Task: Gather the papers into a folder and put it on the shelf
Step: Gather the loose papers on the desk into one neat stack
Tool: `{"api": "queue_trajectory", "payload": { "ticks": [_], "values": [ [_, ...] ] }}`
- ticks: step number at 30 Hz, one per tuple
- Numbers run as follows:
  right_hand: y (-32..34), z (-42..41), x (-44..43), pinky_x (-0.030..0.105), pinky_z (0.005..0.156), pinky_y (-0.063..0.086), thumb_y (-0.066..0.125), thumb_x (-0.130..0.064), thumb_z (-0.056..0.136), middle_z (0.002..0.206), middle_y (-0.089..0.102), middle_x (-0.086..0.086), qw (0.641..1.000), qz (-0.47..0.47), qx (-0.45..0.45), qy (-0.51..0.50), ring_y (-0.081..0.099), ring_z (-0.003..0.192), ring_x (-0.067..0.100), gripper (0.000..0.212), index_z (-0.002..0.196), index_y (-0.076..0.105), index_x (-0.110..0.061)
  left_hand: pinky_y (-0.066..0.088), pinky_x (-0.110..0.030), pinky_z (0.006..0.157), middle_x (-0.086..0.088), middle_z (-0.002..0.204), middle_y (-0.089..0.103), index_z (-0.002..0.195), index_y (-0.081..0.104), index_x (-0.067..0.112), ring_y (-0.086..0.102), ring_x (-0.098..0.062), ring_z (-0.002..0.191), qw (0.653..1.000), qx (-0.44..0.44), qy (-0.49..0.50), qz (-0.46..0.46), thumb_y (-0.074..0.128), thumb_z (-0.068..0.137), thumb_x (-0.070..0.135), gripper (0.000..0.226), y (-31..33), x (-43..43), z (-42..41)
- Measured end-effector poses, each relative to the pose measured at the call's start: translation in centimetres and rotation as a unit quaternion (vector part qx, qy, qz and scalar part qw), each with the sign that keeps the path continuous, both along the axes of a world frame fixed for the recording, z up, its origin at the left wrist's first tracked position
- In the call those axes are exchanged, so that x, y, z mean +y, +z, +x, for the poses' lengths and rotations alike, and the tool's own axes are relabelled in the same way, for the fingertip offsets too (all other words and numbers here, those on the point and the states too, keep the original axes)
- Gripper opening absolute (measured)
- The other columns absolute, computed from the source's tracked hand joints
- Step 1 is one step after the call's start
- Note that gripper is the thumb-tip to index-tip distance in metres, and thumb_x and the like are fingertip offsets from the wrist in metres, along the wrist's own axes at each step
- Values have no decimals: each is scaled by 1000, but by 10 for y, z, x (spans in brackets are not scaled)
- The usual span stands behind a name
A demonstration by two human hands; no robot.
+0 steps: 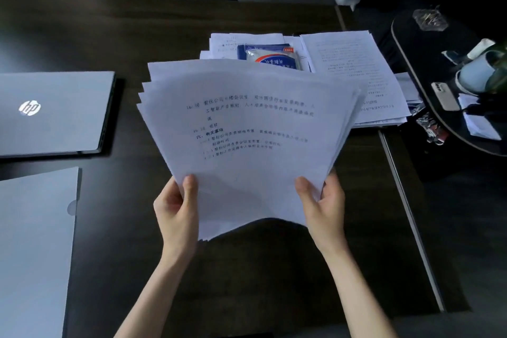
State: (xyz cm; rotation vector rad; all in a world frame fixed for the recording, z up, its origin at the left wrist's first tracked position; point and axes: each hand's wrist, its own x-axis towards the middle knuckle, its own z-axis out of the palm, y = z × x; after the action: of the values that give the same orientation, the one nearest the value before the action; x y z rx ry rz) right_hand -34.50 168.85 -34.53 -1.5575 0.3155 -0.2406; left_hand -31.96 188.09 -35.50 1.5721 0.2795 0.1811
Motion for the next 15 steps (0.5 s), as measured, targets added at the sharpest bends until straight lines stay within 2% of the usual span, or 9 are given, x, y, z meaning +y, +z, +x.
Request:
{"api": "queue_trajectory", "payload": {
  "ticks": [2, 5, 8, 11, 15],
  "values": [
    [2, -2, 0, 10, 83, 47, 55, 2, 85, 112, 59, -9, 1000, -2, -13, -10, 59, 104, -7, 40, 119, 48, -17, 40, -13, 54, 21, 59, 60, 65, 55, 28, 48, 5, 56, 1000, -25, 3, 4, 46, 92, 26, 28, 3, -3, -4],
    [-3, -5, 0, 10, 80, 48, 56, 3, 84, 111, 60, -9, 1000, 9, 5, -3, 60, 103, -6, 40, 112, 50, -26, 44, -13, 66, 24, 73, 64, 83, 59, 34, 53, 6, 69, 1000, -19, -9, 3, 43, 90, 33, 17, -5, -7, -8],
    [-13, -11, 0, 8, 76, 48, 57, 0, 83, 109, 61, -6, 999, 25, 46, -2, 60, 100, -7, 36, 109, 53, -25, 42, -9, 72, 27, 81, 66, 100, 56, 14, 56, 10, 76, 1000, -2, -10, 11, 39, 95, 19, 18, -17, -12, -14],
    [-20, -13, -2, 6, 73, 47, 56, -1, 85, 109, 61, -5, 997, 30, 73, 2, 60, 97, -9, 32, 111, 53, -21, 42, -6, 74, 14, 85, 65, 107, 54, 8, 57, 12, 79, 1000, 16, 1, 7, 38, 94, 16, 22, -19, -16, -15],
    [-26, -11, -7, 9, 80, 48, 57, -5, 85, 118, 62, 4, 994, 28, 99, 22, 60, 108, 6, 39, 124, 50, -8, 42, -5, 75, 8, 96, 60, 114, 53, 8, 57, 12, 81, 1000, 24, 5, 7, 38, 94, 17, 26, -18, -18, -10]
  ]
}}
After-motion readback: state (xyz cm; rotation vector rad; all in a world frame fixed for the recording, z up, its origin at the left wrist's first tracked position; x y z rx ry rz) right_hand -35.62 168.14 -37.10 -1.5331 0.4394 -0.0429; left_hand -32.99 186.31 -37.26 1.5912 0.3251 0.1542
